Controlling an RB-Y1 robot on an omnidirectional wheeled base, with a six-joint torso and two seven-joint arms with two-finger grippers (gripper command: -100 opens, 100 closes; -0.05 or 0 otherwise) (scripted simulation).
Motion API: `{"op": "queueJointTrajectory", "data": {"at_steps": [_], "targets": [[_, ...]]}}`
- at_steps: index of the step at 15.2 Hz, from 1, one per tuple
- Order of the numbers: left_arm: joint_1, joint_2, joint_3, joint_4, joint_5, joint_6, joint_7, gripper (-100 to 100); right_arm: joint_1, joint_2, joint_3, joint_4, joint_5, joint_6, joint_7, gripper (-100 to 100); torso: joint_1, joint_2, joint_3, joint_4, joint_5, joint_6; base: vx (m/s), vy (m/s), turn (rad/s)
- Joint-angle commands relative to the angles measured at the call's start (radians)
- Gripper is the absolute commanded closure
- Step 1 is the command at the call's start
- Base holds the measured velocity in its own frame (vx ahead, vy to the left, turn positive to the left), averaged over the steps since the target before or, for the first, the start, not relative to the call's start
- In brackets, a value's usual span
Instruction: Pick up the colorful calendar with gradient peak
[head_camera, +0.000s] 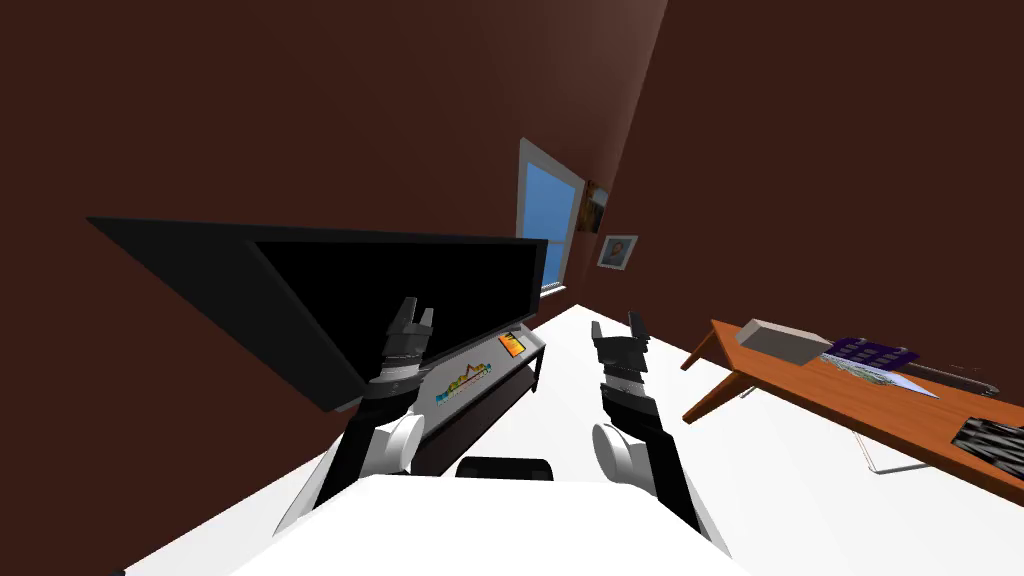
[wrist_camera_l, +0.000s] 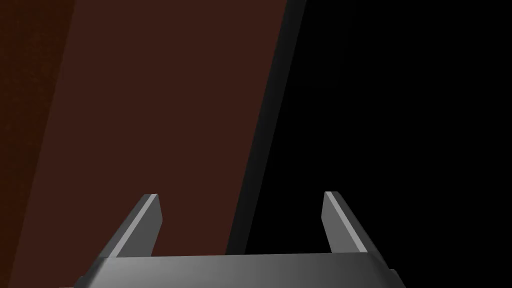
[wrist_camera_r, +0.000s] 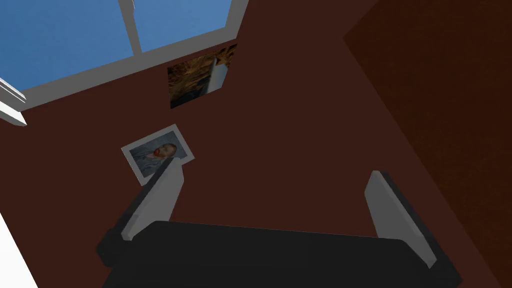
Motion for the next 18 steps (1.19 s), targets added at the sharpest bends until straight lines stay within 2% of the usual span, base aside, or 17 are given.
{"op": "queueJointTrajectory", "data": {"at_steps": [1, 2, 4, 5, 7, 10, 13, 15, 18], "targets": [[-0.007, 0.042, 0.009, 0.010, 0.006, 0.026, 0.010, -100, 0.000, 0.000, 0.000, 0.000, 0.000, 0.000, 0.000, 0, 0.000, 0.000, 0.000, 0.000, 0.000, 0.000, -0.003, -0.001, -0.051], [-0.007, 0.042, 0.009, 0.010, 0.006, 0.026, 0.010, -100, 0.000, 0.000, 0.000, 0.000, 0.000, 0.000, 0.000, 0, 0.000, 0.000, 0.000, 0.000, 0.000, 0.000, -0.007, 0.001, -0.067], [-0.018, 0.081, 0.022, 0.027, 0.014, 0.067, 0.025, -100, 0.000, 0.000, 0.000, 0.000, 0.000, 0.000, 0.000, 0, 0.000, 0.000, 0.000, 0.000, 0.000, 0.000, -0.010, 0.004, -0.070], [-0.018, 0.081, 0.022, 0.027, 0.014, 0.067, 0.025, -100, 0.000, 0.000, 0.000, 0.000, 0.000, 0.000, 0.000, 0, 0.001, 0.001, 0.000, 0.000, 0.000, 0.000, -0.011, 0.005, -0.059], [-0.033, 0.118, 0.041, 0.049, 0.027, 0.118, 0.046, -100, 0.000, 0.000, 0.000, 0.000, 0.000, 0.000, 0.000, 0, 0.001, 0.001, 0.000, 0.000, 0.000, 0.000, -0.013, 0.004, -0.081], [-0.042, 0.134, 0.052, 0.062, 0.035, 0.159, 0.058, -100, 0.000, 0.000, 0.000, 0.000, 0.000, 0.000, 0.000, 0, 0.001, 0.001, 0.000, 0.000, 0.000, 0.000, -0.014, 0.006, -0.084], [-0.062, 0.164, 0.079, 0.093, 0.053, 0.220, 0.088, -100, 0.000, 0.000, 0.000, 0.000, 0.000, 0.000, 0.000, 0, 0.001, 0.001, 0.000, 0.000, 0.000, 0.000, -0.013, 0.006, -0.092], [-0.062, 0.164, 0.079, 0.093, 0.053, 0.239, 0.088, -100, 0.000, 0.000, 0.000, 0.000, 0.000, 0.000, 0.000, 0, 0.001, 0.001, 0.000, 0.000, 0.000, 0.000, -0.009, 0.006, -0.058], [-0.085, 0.187, 0.109, 0.129, 0.075, 0.306, 0.121, -100, 0.000, 0.000, 0.000, 0.000, 0.000, 0.000, 0.000, 0, 0.001, 0.000, 0.000, 0.000, 0.000, 0.000, -0.008, 0.003, -0.107]]}}
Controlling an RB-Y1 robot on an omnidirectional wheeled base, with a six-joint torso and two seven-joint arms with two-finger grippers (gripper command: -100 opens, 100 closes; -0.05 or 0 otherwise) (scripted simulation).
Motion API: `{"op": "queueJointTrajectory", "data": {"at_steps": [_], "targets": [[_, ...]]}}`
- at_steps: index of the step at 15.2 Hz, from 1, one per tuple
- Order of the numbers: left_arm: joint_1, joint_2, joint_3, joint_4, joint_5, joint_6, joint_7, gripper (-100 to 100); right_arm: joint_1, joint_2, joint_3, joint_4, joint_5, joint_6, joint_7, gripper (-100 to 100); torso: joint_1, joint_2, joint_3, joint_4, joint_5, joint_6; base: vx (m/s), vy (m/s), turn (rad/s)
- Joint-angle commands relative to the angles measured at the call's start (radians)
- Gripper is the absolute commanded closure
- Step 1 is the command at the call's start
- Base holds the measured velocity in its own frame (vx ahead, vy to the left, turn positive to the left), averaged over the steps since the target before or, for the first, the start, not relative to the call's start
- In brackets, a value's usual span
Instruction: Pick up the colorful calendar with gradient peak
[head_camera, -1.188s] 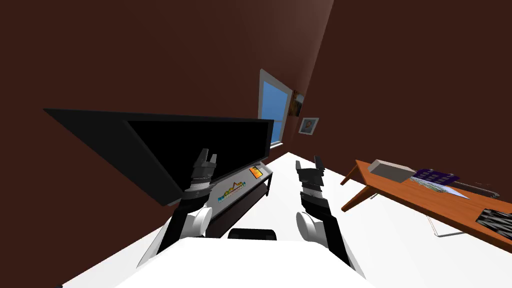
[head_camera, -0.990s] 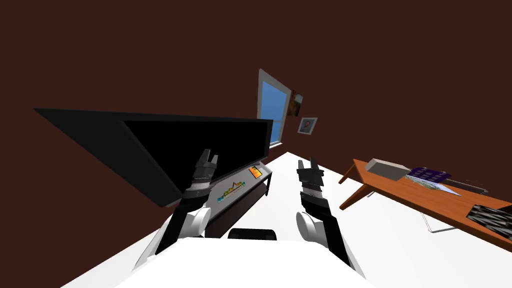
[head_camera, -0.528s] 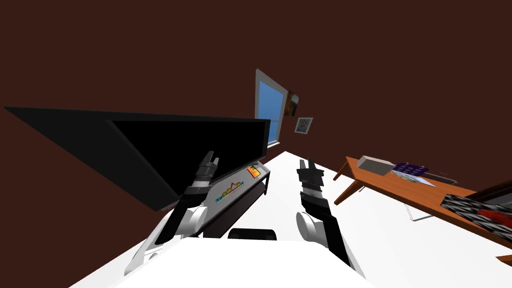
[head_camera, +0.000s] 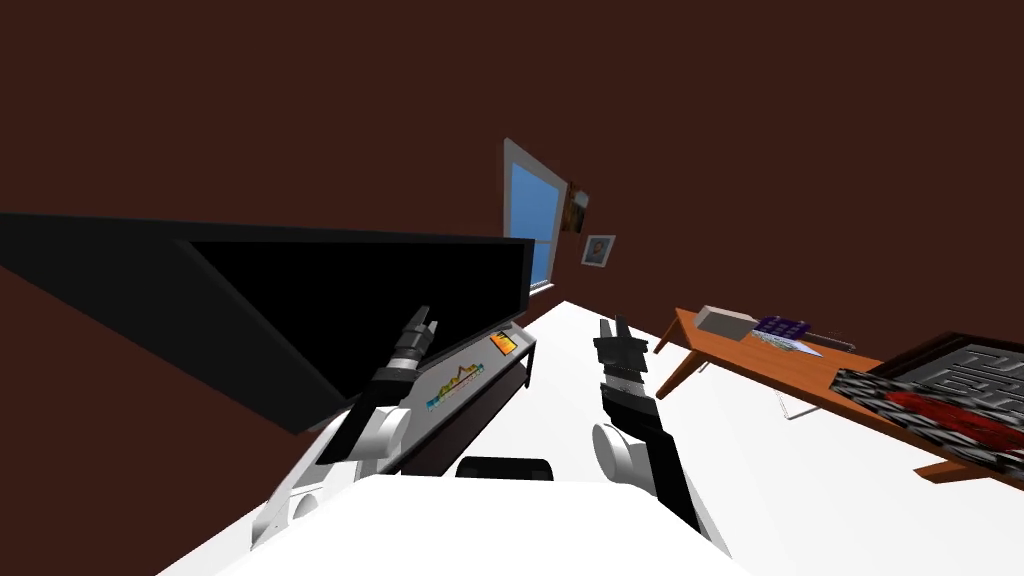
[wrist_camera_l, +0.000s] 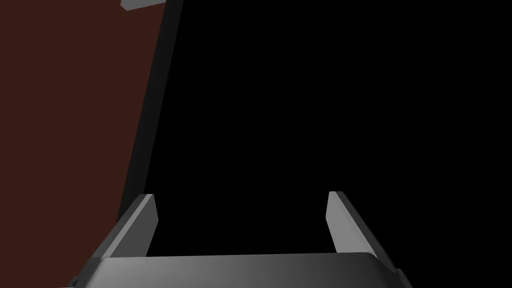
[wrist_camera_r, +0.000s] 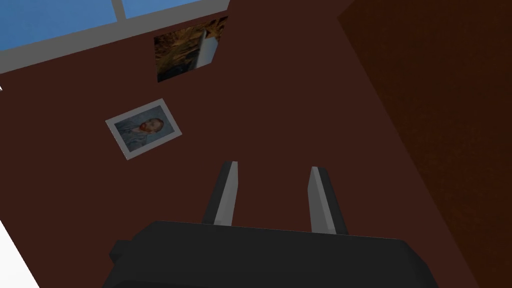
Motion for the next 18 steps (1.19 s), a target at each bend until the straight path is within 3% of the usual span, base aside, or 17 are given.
{"op": "queueJointTrajectory", "data": {"at_steps": [1, 18], "targets": [[-0.004, 0.011, 0.014, 0.009, 0.011, 0.050, 0.018, -100, 0.000, 0.000, 0.000, 0.000, 0.000, 0.000, 0.000, 0, 0.000, 0.000, 0.000, 0.000, 0.000, 0.000, -0.011, 0.002, -0.100], [-0.083, 0.051, 0.120, 0.148, 0.103, 0.374, 0.138, -100, 0.000, 0.000, 0.000, 0.000, 0.000, 0.000, 0.000, 0, -0.001, -0.001, 0.000, 0.000, 0.000, 0.000, -0.003, -0.005, -0.094]]}}
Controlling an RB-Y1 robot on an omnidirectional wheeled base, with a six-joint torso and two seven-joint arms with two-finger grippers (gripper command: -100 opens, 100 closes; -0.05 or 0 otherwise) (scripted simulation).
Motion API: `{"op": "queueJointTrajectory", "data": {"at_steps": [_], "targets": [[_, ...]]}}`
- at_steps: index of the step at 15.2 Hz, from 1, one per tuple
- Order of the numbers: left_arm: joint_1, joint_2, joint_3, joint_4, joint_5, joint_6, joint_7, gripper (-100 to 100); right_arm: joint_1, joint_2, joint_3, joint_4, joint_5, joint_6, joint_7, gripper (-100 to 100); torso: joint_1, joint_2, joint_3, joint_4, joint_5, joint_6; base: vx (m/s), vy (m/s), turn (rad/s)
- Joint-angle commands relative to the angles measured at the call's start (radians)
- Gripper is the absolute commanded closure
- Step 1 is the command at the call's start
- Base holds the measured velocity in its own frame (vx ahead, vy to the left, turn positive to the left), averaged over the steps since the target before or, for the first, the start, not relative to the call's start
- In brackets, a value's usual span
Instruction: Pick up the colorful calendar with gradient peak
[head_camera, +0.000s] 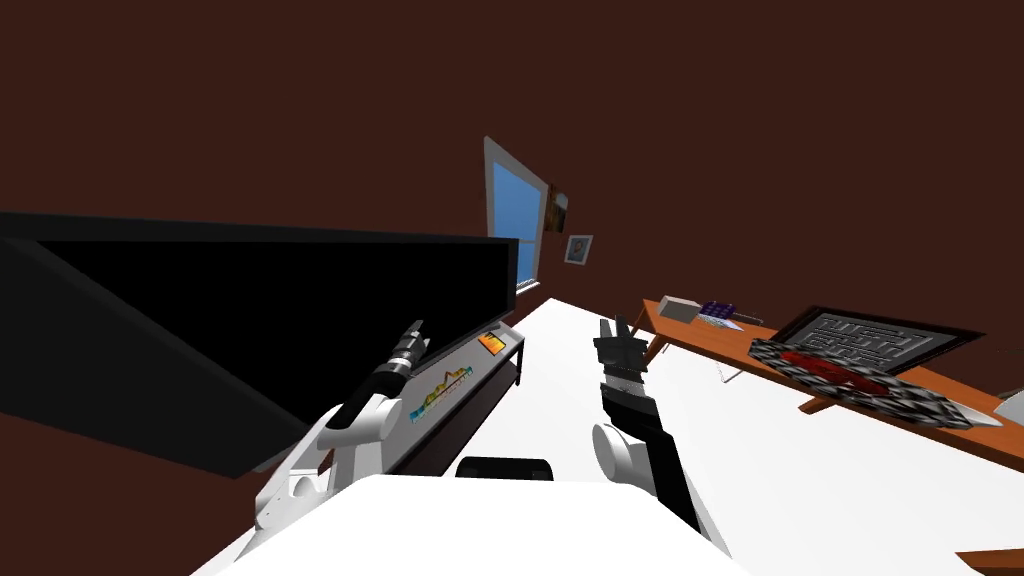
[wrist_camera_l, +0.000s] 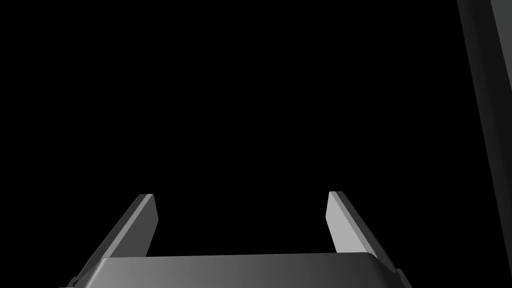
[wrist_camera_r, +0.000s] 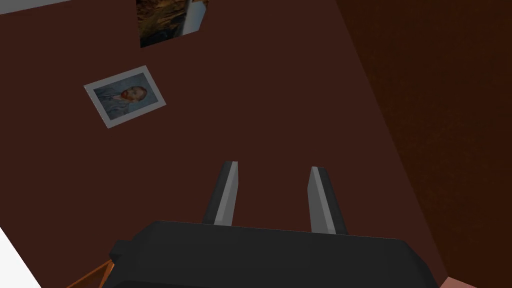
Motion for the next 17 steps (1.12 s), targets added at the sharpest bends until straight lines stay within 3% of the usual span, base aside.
{"op": "queueJointTrajectory", "data": {"at_steps": [1, 2, 4, 5, 7, 8, 10, 11, 14, 15, 17], "targets": [[-0.007, 0.000, 0.006, 0.010, 0.005, 0.042, 0.008, -100, 0.000, 0.000, 0.000, 0.000, 0.000, 0.000, 0.000, 0, 0.000, 0.000, 0.000, 0.000, 0.000, 0.000, 0.003, -0.007, -0.060], [-0.020, 0.005, 0.025, 0.036, 0.024, 0.070, 0.029, -100, 0.000, 0.000, 0.000, 0.000, 0.000, 0.000, 0.000, 0, 0.000, 0.000, 0.000, 0.000, 0.000, 0.000, 0.008, -0.014, -0.116], [-0.020, 0.005, 0.025, 0.036, 0.024, 0.103, 0.029, -100, 0.000, 0.000, 0.000, 0.000, 0.000, 0.000, 0.000, 0, 0.000, 0.000, 0.000, 0.000, 0.000, 0.000, 0.010, -0.011, -0.093], [-0.033, 0.010, 0.044, 0.063, 0.044, 0.131, 0.050, -100, 0.000, 0.000, 0.000, 0.000, 0.000, 0.000, 0.000, 0, 0.000, 0.000, 0.000, 0.000, 0.000, -0.001, 0.012, -0.015, -0.119], [-0.033, 0.010, 0.044, 0.063, 0.044, 0.163, 0.050, -100, 0.000, 0.000, 0.000, 0.000, 0.000, 0.000, 0.000, 0, 0.000, -0.001, 0.000, 0.000, 0.000, 0.000, 0.010, -0.013, -0.086], [-0.046, 0.015, 0.063, 0.091, 0.065, 0.193, 0.072, -100, 0.000, 0.000, 0.000, 0.000, 0.000, 0.000, 0.000, 0, 0.000, 0.000, 0.000, 0.000, 0.000, -0.001, 0.013, -0.014, -0.133], [-0.046, 0.015, 0.063, 0.091, 0.065, 0.224, 0.072, -100, 0.000, 0.000, 0.000, 0.000, 0.000, 0.000, 0.000, 0, 0.000, -0.001, 0.000, 0.000, 0.000, 0.000, 0.016, -0.012, -0.087], [-0.057, 0.020, 0.082, 0.119, 0.086, 0.253, 0.093, -100, 0.000, 0.000, 0.000, 0.000, 0.000, 0.000, 0.000, 0, 0.000, -0.001, 0.000, 0.000, 0.000, -0.001, 0.020, -0.013, -0.126], [-0.057, 0.020, 0.082, 0.119, 0.086, 0.285, 0.093, -100, 0.000, 0.000, 0.000, 0.000, 0.000, 0.000, 0.000, 0, 0.000, -0.001, -0.001, 0.000, 0.000, -0.001, 0.015, -0.007, -0.055], [-0.068, 0.025, 0.101, 0.148, 0.108, 0.321, 0.114, -100, 0.000, 0.000, 0.000, 0.000, 0.000, 0.000, 0.000, 0, 0.000, -0.001, 0.000, 0.000, 0.000, -0.001, 0.013, -0.010, -0.115], [-0.068, 0.025, 0.101, 0.148, 0.108, 0.345, 0.114, -100, 0.000, 0.000, 0.000, 0.000, 0.000, 0.000, 0.000, 0, 0.000, -0.001, -0.001, 0.000, 0.000, 0.000, 0.016, -0.009, -0.093]]}}
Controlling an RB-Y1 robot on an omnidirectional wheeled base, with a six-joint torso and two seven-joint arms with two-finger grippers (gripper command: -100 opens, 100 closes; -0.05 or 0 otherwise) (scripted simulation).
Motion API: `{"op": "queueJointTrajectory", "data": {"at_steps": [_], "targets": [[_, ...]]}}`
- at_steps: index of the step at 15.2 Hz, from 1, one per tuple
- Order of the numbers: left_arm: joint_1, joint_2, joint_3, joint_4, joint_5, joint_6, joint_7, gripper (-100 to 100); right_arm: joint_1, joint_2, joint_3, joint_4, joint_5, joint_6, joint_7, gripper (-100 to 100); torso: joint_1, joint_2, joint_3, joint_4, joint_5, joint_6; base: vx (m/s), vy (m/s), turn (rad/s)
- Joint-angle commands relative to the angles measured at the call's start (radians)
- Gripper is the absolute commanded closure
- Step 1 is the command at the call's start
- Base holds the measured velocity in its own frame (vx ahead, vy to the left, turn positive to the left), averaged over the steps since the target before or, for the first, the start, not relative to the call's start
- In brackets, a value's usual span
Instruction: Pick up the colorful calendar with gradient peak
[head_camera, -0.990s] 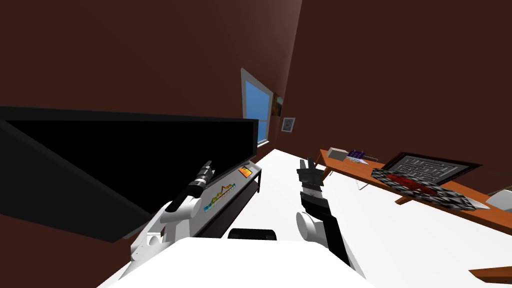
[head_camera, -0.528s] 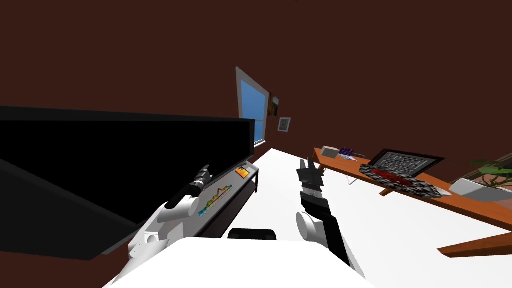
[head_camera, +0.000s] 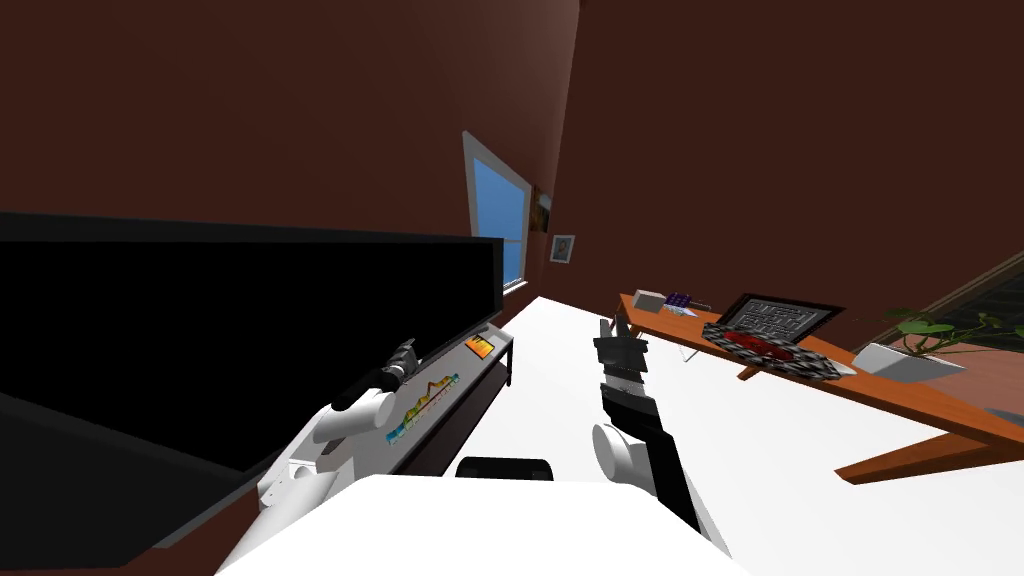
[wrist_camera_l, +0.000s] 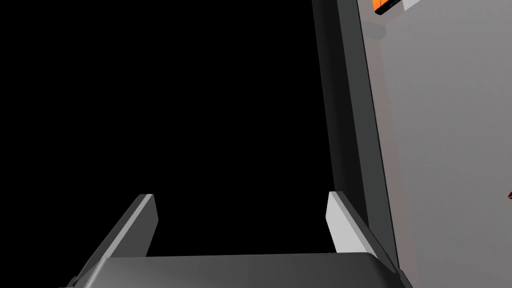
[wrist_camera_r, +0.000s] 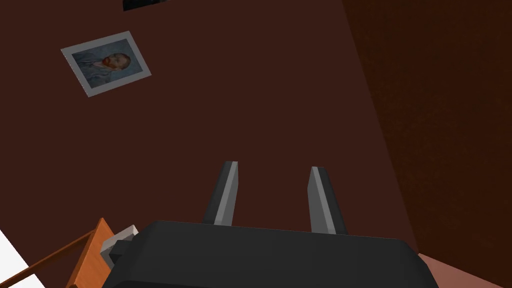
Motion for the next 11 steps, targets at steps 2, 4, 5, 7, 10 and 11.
{"op": "queueJointTrajectory", "data": {"at_steps": [2, 4, 5, 7, 10, 11], "targets": [[-0.009, 0.007, 0.022, 0.035, 0.028, 0.072, 0.024, -100, 0.000, 0.000, 0.000, 0.000, 0.000, 0.000, 0.000, 0, 0.000, 0.000, 0.000, 0.000, 0.000, 0.000, 0.022, -0.009, -0.124], [-0.018, 0.011, 0.040, 0.064, 0.050, 0.109, 0.044, -100, 0.000, 0.000, 0.000, 0.000, 0.000, 0.000, 0.000, 0, 0.000, 0.000, 0.000, 0.000, 0.000, 0.000, 0.021, -0.004, -0.081], [-0.018, 0.011, 0.040, 0.064, 0.050, 0.128, 0.044, -100, 0.000, 0.000, 0.000, 0.000, 0.000, 0.000, 0.000, 0, 0.000, -0.001, 0.000, 0.000, 0.000, 0.001, 0.027, -0.005, -0.133], [-0.026, 0.015, 0.058, 0.093, 0.073, 0.161, 0.063, -100, 0.000, 0.000, 0.000, 0.000, 0.000, 0.000, 0.000, 0, 0.000, 0.000, 0.000, 0.000, 0.000, 0.000, 0.021, -0.006, -0.075], [-0.026, 0.015, 0.058, 0.093, 0.073, 0.191, 0.063, -100, 0.000, 0.000, 0.000, 0.000, 0.000, 0.000, 0.000, 0, 0.000, 0.000, 0.000, 0.000, 0.000, 0.000, 0.019, -0.003, -0.042], [-0.032, 0.019, 0.076, 0.121, 0.096, 0.229, 0.081, -100, 0.000, 0.000, 0.000, 0.000, 0.000, 0.000, 0.000, 0, 0.000, 0.000, 0.000, 0.000, 0.000, 0.000, 0.019, -0.003, -0.105]]}}
